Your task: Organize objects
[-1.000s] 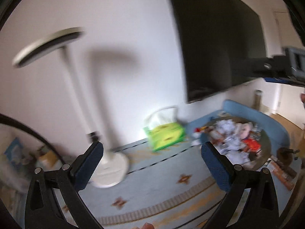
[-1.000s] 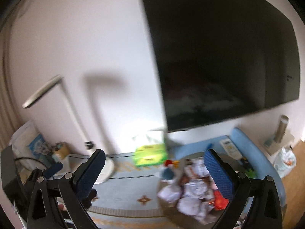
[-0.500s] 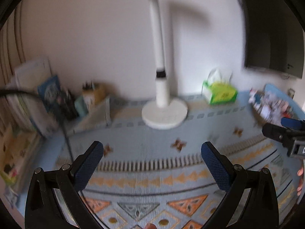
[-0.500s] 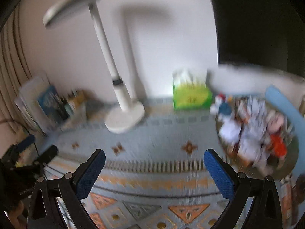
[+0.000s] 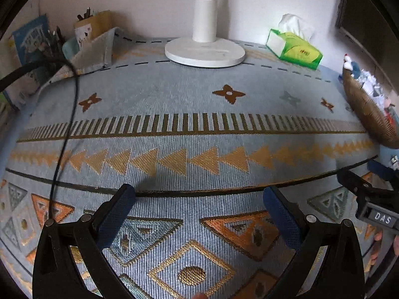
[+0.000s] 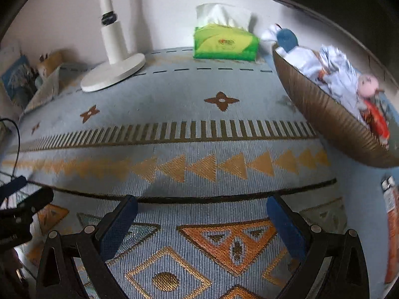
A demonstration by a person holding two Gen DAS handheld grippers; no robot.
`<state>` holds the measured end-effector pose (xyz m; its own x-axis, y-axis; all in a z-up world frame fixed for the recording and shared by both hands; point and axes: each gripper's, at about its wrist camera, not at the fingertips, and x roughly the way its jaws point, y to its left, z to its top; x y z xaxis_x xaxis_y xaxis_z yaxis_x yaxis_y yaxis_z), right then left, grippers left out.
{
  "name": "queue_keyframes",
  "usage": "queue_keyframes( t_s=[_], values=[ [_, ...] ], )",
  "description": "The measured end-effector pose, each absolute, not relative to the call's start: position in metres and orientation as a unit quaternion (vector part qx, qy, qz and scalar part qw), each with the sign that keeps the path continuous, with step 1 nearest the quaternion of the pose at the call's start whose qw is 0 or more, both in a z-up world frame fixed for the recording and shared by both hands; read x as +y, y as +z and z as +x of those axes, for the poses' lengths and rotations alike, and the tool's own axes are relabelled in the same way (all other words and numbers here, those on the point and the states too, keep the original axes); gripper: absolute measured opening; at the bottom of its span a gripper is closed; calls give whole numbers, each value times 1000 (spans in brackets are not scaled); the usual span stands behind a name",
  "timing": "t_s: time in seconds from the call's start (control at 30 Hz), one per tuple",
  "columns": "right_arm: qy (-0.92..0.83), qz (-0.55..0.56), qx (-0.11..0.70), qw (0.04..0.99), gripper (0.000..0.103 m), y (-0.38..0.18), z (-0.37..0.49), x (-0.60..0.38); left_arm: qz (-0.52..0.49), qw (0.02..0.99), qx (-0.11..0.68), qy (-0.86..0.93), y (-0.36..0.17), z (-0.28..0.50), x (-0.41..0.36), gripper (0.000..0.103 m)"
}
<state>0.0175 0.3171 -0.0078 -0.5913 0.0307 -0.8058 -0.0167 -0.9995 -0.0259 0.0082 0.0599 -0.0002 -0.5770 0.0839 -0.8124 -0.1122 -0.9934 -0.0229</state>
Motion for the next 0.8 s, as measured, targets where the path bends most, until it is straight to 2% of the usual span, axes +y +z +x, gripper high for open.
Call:
queue_keyframes(
  t_s=[0.8],
  values=[
    [891,-454,-1,11,103,-8,18,319,-455,48,18,889,-2,8,62,103]
  ],
)
